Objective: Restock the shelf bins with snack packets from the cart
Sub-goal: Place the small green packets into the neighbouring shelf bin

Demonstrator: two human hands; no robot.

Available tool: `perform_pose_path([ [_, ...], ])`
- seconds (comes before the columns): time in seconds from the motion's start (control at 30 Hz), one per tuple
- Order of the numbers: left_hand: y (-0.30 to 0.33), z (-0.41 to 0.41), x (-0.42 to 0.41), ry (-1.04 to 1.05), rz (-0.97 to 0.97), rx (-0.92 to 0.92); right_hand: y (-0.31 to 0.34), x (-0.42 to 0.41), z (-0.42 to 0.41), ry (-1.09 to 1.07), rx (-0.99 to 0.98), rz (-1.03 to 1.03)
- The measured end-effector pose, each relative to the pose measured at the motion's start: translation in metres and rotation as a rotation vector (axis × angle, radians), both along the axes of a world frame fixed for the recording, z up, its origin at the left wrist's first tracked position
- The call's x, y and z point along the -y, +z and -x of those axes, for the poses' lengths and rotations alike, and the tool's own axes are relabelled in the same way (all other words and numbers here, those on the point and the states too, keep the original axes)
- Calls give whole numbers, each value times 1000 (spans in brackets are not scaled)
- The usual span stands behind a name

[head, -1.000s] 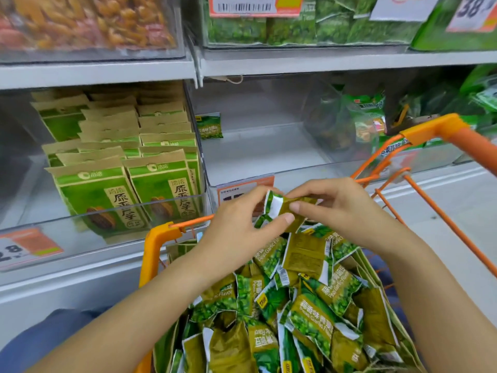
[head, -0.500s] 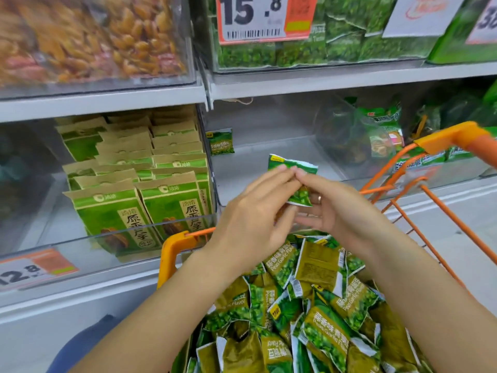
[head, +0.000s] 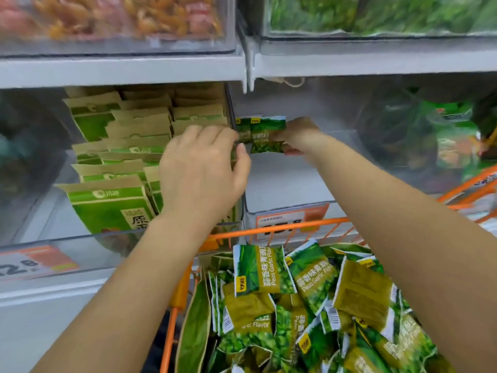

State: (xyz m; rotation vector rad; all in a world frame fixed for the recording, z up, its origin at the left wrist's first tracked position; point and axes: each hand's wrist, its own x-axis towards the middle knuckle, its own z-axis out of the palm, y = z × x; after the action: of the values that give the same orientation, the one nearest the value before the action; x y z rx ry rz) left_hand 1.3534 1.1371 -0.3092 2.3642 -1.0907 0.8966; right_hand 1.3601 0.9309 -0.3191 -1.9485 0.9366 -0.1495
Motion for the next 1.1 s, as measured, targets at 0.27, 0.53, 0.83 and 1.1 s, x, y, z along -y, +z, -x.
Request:
perform_pose_path([
  [0.27,-6,-3,-1,-70,36,11,-33,6,-57,94,-41,302],
  [0.53,-2,-2,-2,-65,2,-19,-34,5,-51,154,-205,504],
  [0.83,16,30,-20,-335,58,5,54,-48,80,147,71,412],
  [1.1,-9,83,-30,-686,-430,-374,45,-96,211,305,-393,506],
])
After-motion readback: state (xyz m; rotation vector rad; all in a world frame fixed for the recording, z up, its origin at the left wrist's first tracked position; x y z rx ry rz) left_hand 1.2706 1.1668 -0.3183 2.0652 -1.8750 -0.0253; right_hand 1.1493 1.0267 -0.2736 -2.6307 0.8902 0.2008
